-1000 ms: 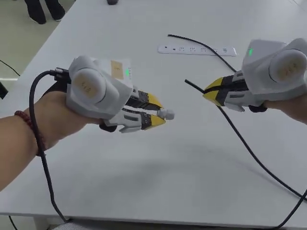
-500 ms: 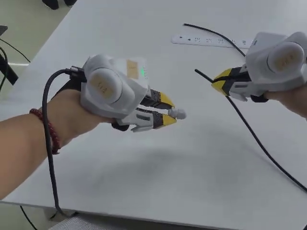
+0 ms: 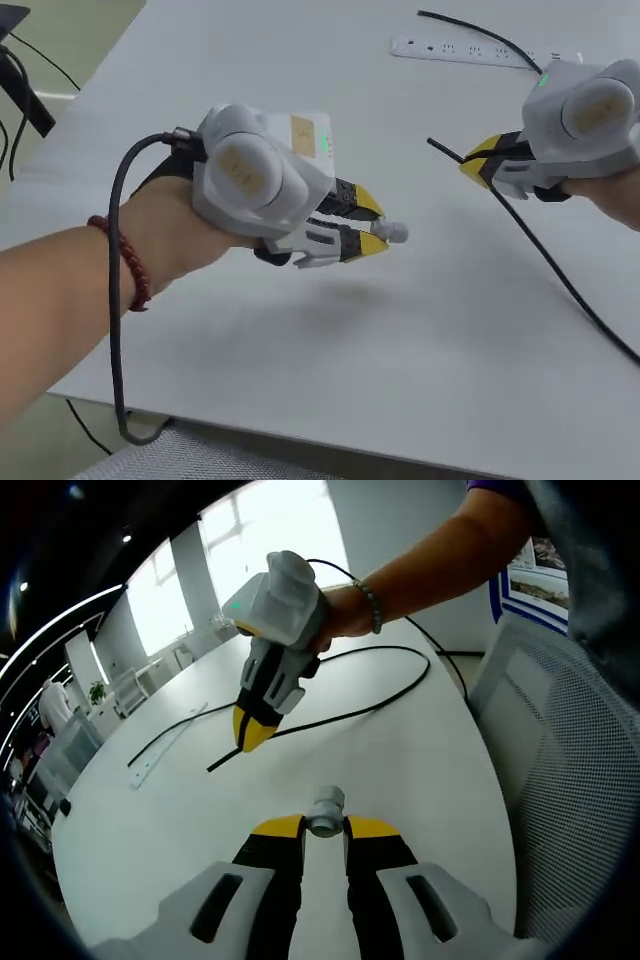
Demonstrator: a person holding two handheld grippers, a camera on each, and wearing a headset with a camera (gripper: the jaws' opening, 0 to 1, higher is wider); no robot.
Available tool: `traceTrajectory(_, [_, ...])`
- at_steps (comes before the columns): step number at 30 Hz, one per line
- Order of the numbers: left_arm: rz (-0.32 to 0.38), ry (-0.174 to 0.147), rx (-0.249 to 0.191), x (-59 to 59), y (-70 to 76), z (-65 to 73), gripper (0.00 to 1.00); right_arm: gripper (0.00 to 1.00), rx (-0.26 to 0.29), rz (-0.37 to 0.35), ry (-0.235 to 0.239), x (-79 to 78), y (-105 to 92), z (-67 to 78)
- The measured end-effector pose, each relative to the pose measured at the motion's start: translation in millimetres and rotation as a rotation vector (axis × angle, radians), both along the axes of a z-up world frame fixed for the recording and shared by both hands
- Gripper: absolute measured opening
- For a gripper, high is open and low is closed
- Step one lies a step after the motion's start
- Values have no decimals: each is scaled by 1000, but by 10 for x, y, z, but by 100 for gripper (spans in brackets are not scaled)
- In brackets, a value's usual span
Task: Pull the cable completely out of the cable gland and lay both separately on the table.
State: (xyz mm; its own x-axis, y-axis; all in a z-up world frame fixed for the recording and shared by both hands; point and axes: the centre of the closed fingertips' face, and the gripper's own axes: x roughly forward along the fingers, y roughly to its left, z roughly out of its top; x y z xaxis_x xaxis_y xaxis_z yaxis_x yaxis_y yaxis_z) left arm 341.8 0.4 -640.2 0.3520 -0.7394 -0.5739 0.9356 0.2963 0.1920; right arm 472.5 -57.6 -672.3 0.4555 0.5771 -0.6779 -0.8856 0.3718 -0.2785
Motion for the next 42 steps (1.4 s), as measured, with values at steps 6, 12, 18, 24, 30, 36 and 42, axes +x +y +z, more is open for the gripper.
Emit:
traceTrajectory(6, [7, 19, -3, 2, -4, -103, 16, 0, -7, -10, 20, 34, -7, -165])
traceTrajectory(12, [12, 31, -7, -15, 4, -152, 16, 0, -13, -20, 38, 52, -18, -254])
traceTrajectory(18, [21, 48, -12, -22, -8, -261, 16, 0, -17, -28, 62, 11, -16, -340])
traceTrajectory(24, [24, 63, -18, -29, -24, -329, 16, 0, -9, -37, 73, -11, -46, -375])
traceTrajectory(30, [24, 73, -28, -34, -68, -343, 16, 0, 13, -52, 79, -23, -73, -386])
traceTrajectory(36, [34, 84, -32, -36, -103, -434, 16, 0, 29, -56, 70, -35, -80, -373])
traceTrajectory(42, [49, 100, -28, -29, -125, -558, 16, 0, 41, -57, 58, -35, -77, -369])
